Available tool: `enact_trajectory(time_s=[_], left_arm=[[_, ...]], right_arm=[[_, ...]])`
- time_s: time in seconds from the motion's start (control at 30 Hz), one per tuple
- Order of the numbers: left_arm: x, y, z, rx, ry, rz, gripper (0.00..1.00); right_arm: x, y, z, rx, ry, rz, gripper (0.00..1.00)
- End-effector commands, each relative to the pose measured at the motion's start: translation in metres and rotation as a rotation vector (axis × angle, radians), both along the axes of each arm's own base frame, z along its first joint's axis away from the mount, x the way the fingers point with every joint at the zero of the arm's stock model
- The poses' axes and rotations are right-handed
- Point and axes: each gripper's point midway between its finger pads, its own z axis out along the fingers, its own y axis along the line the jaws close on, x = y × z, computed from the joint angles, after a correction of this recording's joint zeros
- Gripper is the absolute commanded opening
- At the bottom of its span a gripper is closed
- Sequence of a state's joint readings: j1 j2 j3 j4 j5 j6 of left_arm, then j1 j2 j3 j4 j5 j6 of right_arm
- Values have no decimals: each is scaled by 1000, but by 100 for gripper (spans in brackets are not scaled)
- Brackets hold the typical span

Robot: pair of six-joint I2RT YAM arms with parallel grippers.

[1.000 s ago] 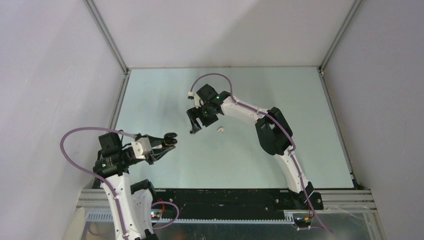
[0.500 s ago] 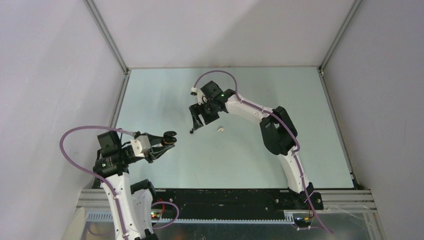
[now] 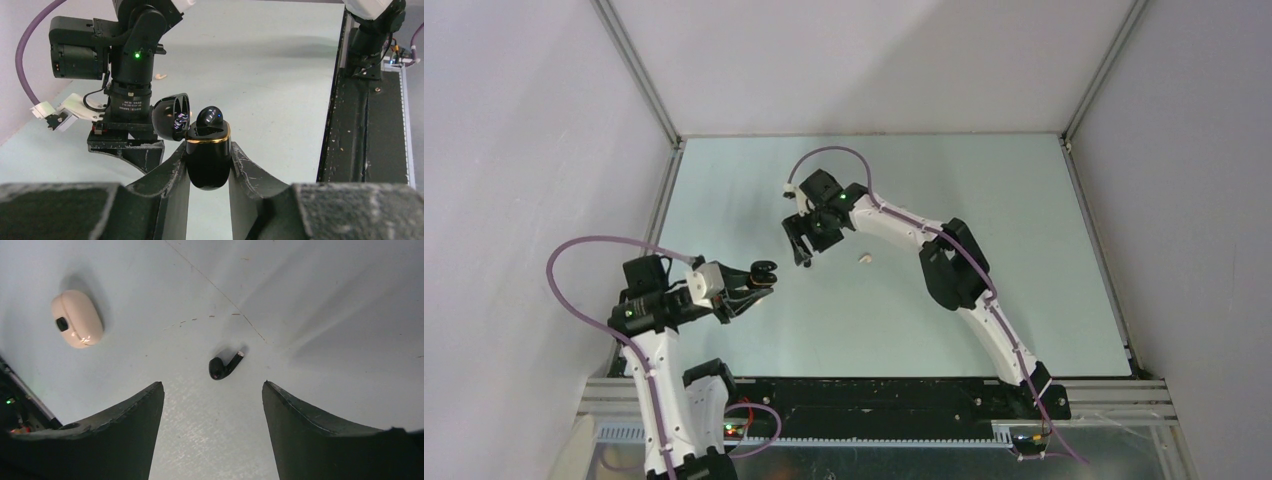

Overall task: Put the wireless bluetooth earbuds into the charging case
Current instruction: Move the left earbud to the center of the board.

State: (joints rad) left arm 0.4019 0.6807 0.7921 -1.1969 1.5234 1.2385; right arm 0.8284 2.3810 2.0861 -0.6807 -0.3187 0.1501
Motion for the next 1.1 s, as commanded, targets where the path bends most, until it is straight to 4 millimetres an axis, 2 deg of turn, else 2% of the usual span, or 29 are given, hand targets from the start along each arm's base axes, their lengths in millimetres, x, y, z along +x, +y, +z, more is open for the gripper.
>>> enact_trajectory(time_s=[0.0,0.23,0.37,0.63,0.87,1.07], left_arm=[[-3,-2,11,-1,-46,-7,0],[-4,-2,11,7,-57,-8,0],[-5,-2,11,7,-58,-9,0],[-6,-3,11,13,-67,-8,0],[-6,-3,12,15,-71,-8,0],[-6,-3,11,14,-67,-8,0]], right_arm=[[-1,3,-8,-67,-16,-19,75],[-7,-1,-24,-114,-1,-21,73],[-5,-5,-32,-172,-61,-25,74],[27,-22,-32,-321,-294,-62,76],[34,-31,-35,-376,-340,-59,77],[46,-42,-27,-395,-380,-73,77]])
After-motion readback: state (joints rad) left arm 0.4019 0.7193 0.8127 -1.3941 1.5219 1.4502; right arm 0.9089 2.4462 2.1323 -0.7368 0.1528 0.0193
